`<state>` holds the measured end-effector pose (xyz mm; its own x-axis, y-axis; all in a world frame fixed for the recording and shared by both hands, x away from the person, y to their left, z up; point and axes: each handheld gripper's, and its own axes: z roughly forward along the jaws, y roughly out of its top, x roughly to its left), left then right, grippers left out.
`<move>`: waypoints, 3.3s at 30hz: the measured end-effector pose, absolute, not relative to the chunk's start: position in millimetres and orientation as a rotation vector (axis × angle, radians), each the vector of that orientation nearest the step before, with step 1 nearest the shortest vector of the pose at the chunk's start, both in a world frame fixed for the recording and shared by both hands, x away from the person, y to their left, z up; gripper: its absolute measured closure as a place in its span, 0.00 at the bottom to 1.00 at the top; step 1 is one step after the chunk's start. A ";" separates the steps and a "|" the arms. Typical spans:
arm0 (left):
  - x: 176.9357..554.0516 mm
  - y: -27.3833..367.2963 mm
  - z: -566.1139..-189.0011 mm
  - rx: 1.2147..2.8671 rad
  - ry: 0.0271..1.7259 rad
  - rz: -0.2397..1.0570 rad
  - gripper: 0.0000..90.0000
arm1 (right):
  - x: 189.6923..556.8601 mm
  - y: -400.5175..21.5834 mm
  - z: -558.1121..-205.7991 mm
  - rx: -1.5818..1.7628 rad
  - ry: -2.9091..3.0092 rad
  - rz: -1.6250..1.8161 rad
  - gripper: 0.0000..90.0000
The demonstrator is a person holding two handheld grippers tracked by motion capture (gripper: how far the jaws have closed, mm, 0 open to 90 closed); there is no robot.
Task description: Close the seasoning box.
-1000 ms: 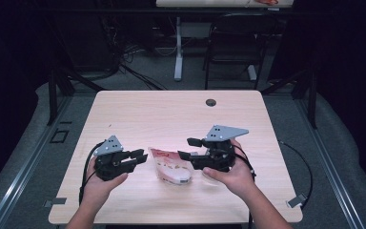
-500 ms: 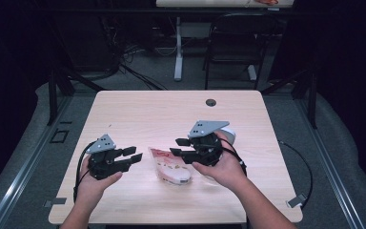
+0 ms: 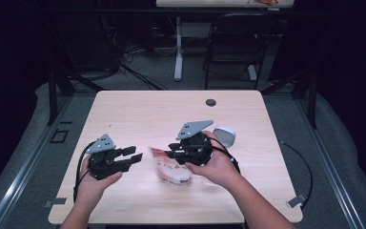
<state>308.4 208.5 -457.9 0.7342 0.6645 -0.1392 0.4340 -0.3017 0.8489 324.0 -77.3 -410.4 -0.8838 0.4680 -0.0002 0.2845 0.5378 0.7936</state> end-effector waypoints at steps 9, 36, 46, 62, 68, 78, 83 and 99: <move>308.9 208.7 -458.7 1.946 0.843 0.289 0.65 | 322.7 -74.0 -407.2 0.608 2.582 1.212 0.83; 308.6 208.7 -458.8 1.948 0.845 0.295 0.65 | 317.3 -61.4 -397.3 0.678 2.603 1.104 0.86; 308.9 208.4 -459.5 1.956 0.842 0.291 0.65 | 320.5 -56.2 -404.1 0.666 2.621 1.054 0.85; 309.0 206.5 -461.6 1.970 0.835 0.287 0.65 | 325.9 -53.1 -409.7 0.655 2.668 1.027 0.91; 308.9 206.0 -461.9 1.974 0.832 0.287 0.65 | 327.3 -53.0 -409.8 0.632 2.682 1.022 0.97; 308.6 205.6 -462.0 1.977 0.825 0.288 0.65 | 327.9 -55.1 -408.1 0.575 2.691 0.993 0.99; 308.4 204.6 -462.6 1.980 0.818 0.283 0.65 | 327.7 -57.7 -408.1 0.582 2.682 1.002 1.00; 308.0 196.0 -469.2 2.003 0.769 0.261 0.58 | 323.6 -70.3 -405.8 0.590 2.670 1.096 1.00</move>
